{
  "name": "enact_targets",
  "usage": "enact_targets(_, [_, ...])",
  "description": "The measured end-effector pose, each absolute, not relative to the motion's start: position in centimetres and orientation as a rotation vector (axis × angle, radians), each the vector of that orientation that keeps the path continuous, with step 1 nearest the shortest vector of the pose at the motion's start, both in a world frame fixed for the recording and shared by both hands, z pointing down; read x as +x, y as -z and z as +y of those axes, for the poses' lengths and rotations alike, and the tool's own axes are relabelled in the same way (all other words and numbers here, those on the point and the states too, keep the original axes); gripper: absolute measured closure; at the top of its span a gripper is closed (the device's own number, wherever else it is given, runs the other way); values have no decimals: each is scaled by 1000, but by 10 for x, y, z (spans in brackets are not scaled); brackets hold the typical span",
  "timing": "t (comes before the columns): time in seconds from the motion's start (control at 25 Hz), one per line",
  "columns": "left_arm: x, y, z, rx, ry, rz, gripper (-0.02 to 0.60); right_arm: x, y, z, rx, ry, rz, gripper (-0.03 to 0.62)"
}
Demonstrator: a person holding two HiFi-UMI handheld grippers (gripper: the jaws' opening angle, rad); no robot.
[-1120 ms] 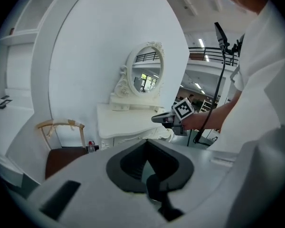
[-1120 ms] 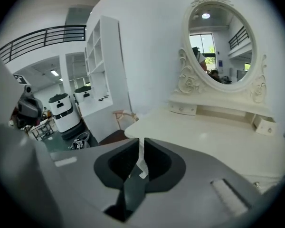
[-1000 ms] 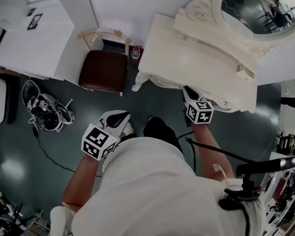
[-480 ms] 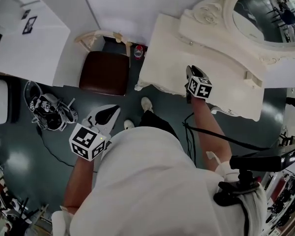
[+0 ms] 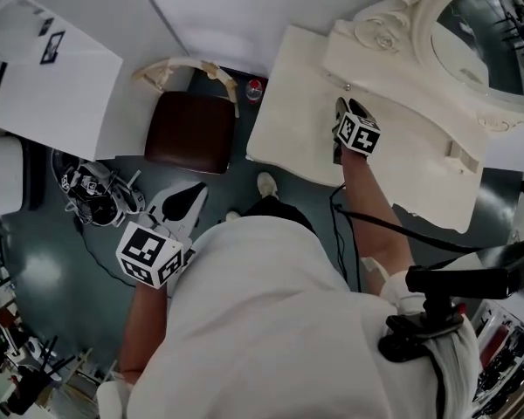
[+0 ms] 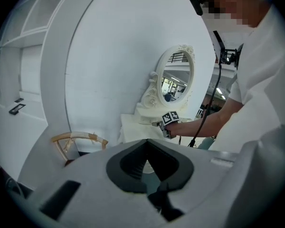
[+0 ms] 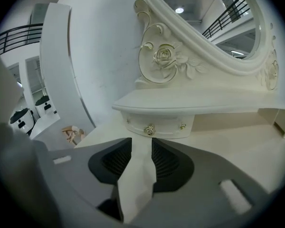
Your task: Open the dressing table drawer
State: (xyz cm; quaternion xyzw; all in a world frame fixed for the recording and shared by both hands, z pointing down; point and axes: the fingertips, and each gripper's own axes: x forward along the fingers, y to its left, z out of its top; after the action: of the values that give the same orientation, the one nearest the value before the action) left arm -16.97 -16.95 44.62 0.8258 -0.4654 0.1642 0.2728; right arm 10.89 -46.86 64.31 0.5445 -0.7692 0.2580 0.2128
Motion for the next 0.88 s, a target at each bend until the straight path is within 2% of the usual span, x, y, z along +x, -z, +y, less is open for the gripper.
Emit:
enact_targets(0.4, [-163, -449, -197, 2190, -467, -1278, 580, 114, -651, -509, 1574, -781, -2119, 450])
enact_targets(0.64, [-162, -449, -199, 2177, -481, -1283, 580, 112, -654, -517, 1584, -779, -2108, 498])
enact_targets(0.88, [-162, -451, -201, 2170, -481, -1286, 580, 112, -656, -518, 1586, -769, -2099, 500])
